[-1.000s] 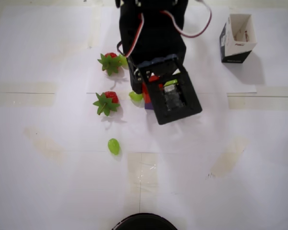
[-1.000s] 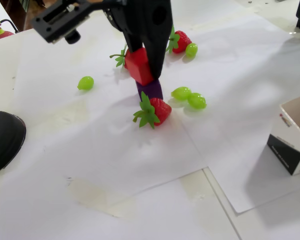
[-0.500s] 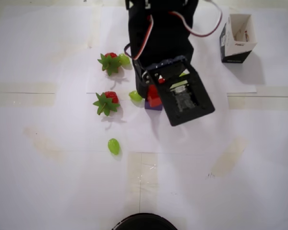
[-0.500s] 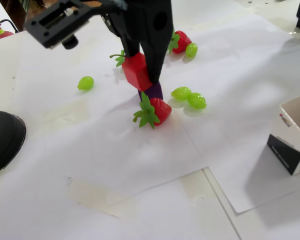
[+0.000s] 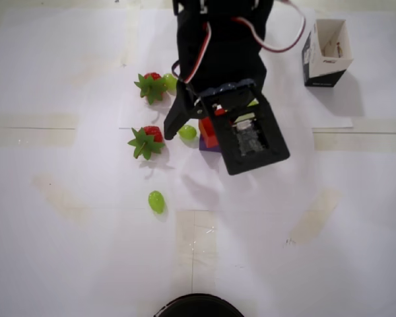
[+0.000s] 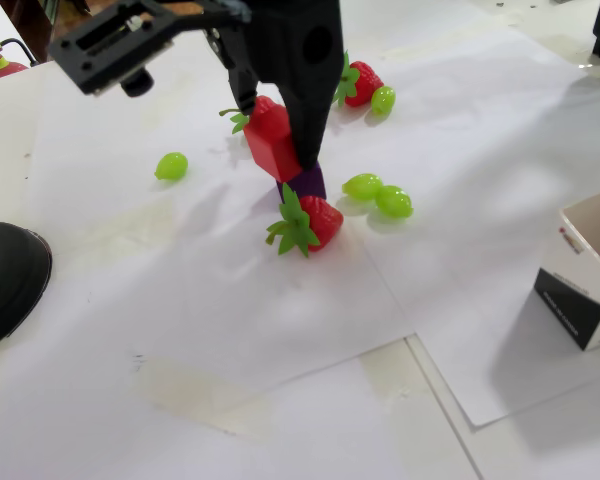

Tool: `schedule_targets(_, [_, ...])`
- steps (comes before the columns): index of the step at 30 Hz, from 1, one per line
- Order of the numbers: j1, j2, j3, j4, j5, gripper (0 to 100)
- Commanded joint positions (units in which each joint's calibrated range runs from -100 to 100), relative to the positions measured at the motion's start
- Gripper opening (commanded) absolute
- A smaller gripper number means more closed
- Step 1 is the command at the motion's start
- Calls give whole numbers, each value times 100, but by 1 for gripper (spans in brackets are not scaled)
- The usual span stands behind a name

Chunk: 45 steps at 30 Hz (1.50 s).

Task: Put the red cube on top of the purple cube

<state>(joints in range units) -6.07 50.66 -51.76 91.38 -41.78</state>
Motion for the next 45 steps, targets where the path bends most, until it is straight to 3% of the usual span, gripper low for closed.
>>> schedule_targets(1, [-70,-234,-442,151,-34,38])
schedule_targets(22, [-334,-2022,-242,853,-396,38])
schedule_targets(25, [-459,-3002,858,772,-459,37])
schedule_targets(31, [-665,-5848,5213,-805,-537,33])
schedule_targets(34, [-489,-7516,7440,-1573,-567,23])
schedule_targets(39, [-121,-8961,8831,-1704,-449,13])
schedule_targets(45, [92,-10423,10431,-2611,-449,0])
